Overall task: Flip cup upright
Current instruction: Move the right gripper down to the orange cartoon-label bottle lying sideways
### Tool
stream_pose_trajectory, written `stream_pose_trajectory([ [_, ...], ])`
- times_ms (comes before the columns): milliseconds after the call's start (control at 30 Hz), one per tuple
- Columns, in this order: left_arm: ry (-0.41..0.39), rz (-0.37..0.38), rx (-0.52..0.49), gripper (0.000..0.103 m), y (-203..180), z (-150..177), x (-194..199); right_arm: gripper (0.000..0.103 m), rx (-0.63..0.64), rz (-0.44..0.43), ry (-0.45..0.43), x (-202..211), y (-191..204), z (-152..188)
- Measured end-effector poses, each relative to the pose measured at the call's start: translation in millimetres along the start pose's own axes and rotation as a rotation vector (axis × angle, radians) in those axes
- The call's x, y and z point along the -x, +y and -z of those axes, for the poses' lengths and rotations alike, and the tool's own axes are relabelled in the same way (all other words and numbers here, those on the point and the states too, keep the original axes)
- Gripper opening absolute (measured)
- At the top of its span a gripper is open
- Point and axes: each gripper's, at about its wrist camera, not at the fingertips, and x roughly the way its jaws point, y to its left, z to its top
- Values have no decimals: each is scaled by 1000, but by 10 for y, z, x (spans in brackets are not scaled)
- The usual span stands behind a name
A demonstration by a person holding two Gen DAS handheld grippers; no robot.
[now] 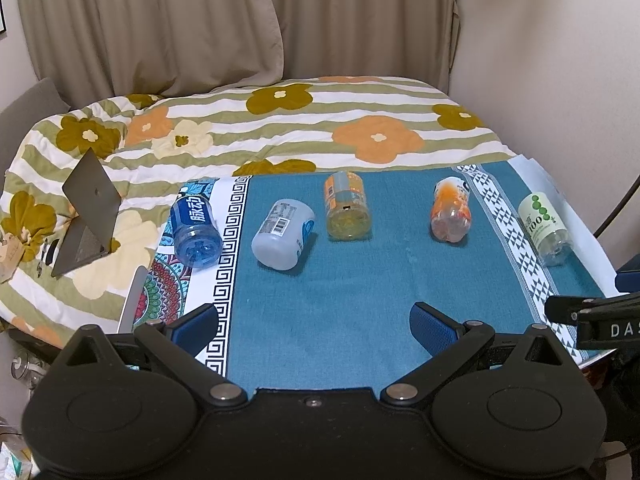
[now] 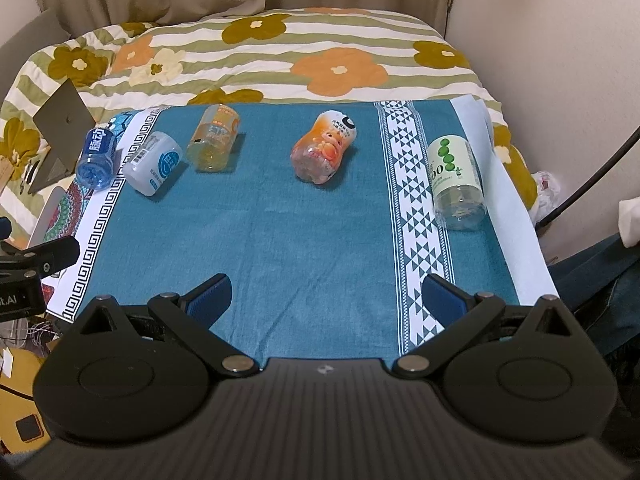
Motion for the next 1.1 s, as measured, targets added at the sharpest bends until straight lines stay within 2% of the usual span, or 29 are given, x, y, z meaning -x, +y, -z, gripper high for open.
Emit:
stream_pose_trajectory([
  [233, 17, 24, -21, 103, -31, -207, -124, 103, -26, -2, -13, -18, -150, -262],
  [467, 73, 30, -28, 103, -66, -485, -484, 103, -49, -21, -1, -318, -344, -702],
  [833, 191, 25, -3, 103, -165, -796, -1344, 103, -132, -101, 87, -1348, -522, -1361],
  [1100, 253, 28, 12, 103, -275, -935, -1868, 103, -191, -137, 180, -2083, -549, -1553],
])
